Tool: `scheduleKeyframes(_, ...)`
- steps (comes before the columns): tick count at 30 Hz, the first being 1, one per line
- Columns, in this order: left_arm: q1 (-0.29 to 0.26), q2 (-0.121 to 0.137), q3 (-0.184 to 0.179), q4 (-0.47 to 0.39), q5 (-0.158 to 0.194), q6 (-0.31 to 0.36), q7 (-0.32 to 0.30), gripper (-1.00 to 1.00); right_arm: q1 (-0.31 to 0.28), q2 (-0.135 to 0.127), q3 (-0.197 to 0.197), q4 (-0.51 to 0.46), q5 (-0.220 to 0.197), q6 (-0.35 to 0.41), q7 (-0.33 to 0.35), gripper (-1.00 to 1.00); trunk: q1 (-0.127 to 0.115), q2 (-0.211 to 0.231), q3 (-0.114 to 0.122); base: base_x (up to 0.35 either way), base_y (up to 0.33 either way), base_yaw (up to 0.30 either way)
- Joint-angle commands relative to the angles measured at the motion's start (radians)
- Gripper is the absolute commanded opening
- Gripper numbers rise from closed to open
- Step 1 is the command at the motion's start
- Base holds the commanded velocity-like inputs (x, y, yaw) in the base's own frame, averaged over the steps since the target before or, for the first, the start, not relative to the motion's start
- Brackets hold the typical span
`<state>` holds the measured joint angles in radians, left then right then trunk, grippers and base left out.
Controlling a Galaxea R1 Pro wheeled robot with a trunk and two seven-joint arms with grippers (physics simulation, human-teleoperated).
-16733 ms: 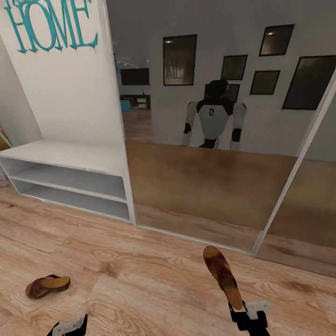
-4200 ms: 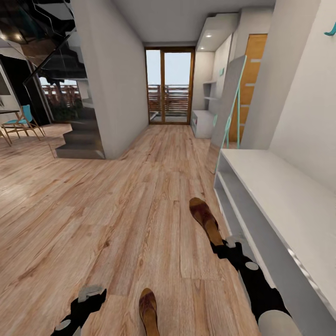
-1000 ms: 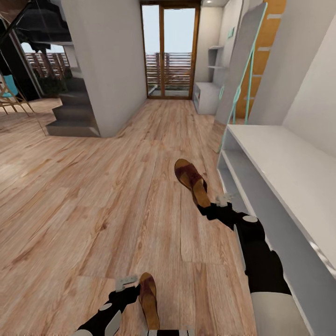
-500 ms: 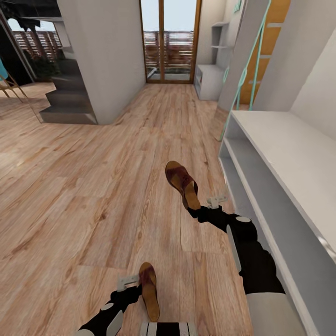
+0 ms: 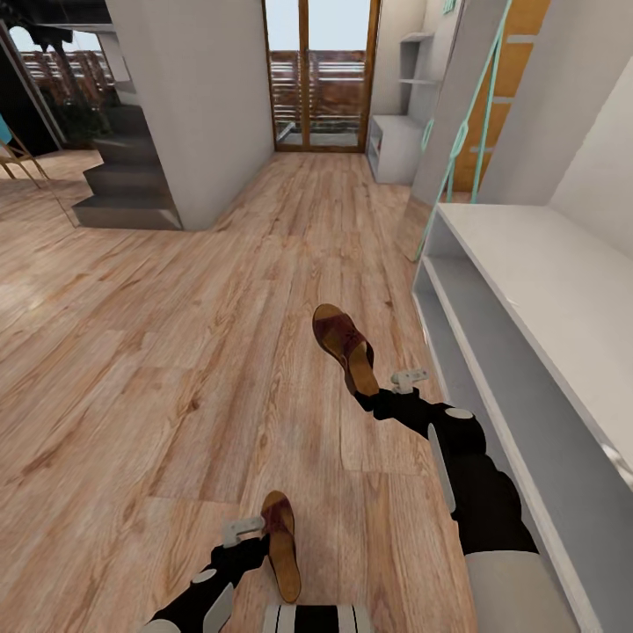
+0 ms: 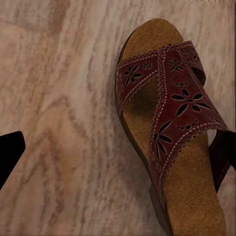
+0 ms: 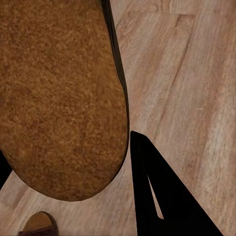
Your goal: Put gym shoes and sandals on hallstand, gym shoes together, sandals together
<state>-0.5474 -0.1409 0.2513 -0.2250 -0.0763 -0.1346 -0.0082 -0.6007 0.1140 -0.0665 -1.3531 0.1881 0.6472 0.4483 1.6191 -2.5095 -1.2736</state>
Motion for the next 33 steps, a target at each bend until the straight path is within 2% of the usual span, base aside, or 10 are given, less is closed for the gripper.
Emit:
scheduleKeyframes(1,-0.001,-0.002,0.004,-0.002,-0.008,-0.003,-0.001,1.00,-0.001,0.001,-0.003,-0.001,0.007,0.005,0.007,-1.00,0.000,0.000,-0.001,0.000,0.000,-0.006)
scheduleKeyframes(22,0.000,-0.004,0.000,0.008,-0.005,-0.006,-0.001,1.00,-0.001,0.001,-0.002,0.002,0.005,0.005,0.007,-1.00,0.000,0.000,-0.001,0.000,0.000,-0.105)
scheduleKeyframes(30,0.000,-0.005,-0.001,0.009,-0.005,-0.008,-0.001,1.00,0.001,0.000,-0.003,0.002,0.007,0.002,0.010,-1.00,0.000,0.000,-0.001,0.000,0.000,-0.022)
scheduleKeyframes(33,0.003,0.004,-0.002,0.010,-0.006,-0.025,-0.001,1.00,0.001,0.004,-0.003,0.003,0.009,0.000,0.012,-1.00,0.000,0.000,-0.001,0.000,0.000,0.000)
